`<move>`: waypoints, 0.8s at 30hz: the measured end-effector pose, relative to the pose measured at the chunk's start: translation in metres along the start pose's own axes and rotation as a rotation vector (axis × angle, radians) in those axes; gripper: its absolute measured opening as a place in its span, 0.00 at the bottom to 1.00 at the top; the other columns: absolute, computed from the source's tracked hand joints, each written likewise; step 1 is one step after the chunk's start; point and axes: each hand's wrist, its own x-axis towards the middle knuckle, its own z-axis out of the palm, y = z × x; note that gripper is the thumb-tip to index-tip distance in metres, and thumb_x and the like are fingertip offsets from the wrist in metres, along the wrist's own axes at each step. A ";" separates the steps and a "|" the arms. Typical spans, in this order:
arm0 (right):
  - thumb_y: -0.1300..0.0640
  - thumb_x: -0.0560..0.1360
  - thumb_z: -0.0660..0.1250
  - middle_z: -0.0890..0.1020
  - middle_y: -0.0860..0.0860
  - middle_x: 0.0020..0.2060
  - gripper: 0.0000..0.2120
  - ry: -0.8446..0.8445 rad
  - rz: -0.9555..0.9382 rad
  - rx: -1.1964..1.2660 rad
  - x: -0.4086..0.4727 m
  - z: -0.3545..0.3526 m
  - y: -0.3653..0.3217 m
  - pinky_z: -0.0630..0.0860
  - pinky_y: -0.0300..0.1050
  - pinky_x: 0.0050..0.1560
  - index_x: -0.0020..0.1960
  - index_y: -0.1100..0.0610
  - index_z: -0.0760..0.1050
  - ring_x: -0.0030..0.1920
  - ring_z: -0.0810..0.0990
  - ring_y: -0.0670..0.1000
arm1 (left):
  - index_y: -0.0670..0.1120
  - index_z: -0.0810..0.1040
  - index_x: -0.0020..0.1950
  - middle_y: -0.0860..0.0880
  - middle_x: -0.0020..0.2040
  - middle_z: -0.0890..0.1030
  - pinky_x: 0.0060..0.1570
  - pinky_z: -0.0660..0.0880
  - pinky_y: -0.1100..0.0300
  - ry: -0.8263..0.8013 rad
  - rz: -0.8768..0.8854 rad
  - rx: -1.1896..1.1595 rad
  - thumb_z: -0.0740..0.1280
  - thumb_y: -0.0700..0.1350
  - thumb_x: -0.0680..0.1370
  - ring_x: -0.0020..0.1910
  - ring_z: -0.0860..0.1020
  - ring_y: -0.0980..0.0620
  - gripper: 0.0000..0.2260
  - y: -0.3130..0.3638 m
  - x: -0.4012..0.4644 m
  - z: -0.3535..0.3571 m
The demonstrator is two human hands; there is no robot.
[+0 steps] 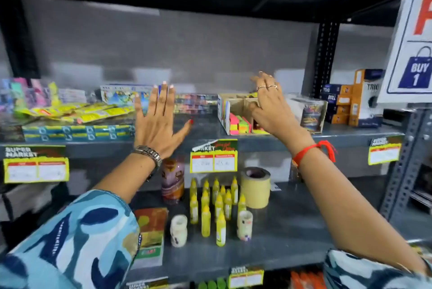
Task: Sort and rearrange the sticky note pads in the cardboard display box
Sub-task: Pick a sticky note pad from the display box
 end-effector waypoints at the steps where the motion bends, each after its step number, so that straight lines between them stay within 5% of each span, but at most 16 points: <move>1: 0.63 0.72 0.59 0.63 0.62 0.72 0.27 0.011 0.003 -0.015 -0.001 0.001 0.006 0.57 0.56 0.73 0.71 0.63 0.61 0.73 0.59 0.62 | 0.42 0.48 0.77 0.44 0.77 0.52 0.70 0.46 0.40 -0.008 -0.019 0.012 0.43 0.66 0.74 0.75 0.52 0.45 0.39 -0.002 -0.003 0.000; 11: 0.66 0.70 0.60 0.81 0.62 0.52 0.14 -0.118 0.054 -0.259 -0.019 0.000 0.012 0.77 0.54 0.51 0.54 0.61 0.77 0.54 0.77 0.65 | 0.41 0.52 0.77 0.42 0.76 0.56 0.70 0.42 0.39 0.066 -0.023 0.030 0.47 0.65 0.75 0.75 0.55 0.43 0.38 -0.022 -0.023 0.003; 18: 0.64 0.71 0.63 0.82 0.62 0.49 0.12 0.053 0.035 -0.396 -0.022 -0.006 0.017 0.75 0.51 0.43 0.53 0.60 0.79 0.50 0.79 0.65 | 0.39 0.55 0.76 0.42 0.76 0.58 0.70 0.41 0.42 0.063 -0.072 0.001 0.49 0.64 0.75 0.75 0.55 0.43 0.37 -0.041 -0.042 0.002; 24: 0.61 0.76 0.60 0.81 0.68 0.44 0.11 0.435 0.208 -0.183 -0.013 -0.018 -0.008 0.72 0.54 0.40 0.52 0.65 0.77 0.45 0.78 0.69 | 0.38 0.58 0.75 0.40 0.75 0.61 0.72 0.47 0.44 0.084 -0.076 -0.034 0.51 0.62 0.76 0.74 0.57 0.42 0.36 -0.057 -0.046 0.003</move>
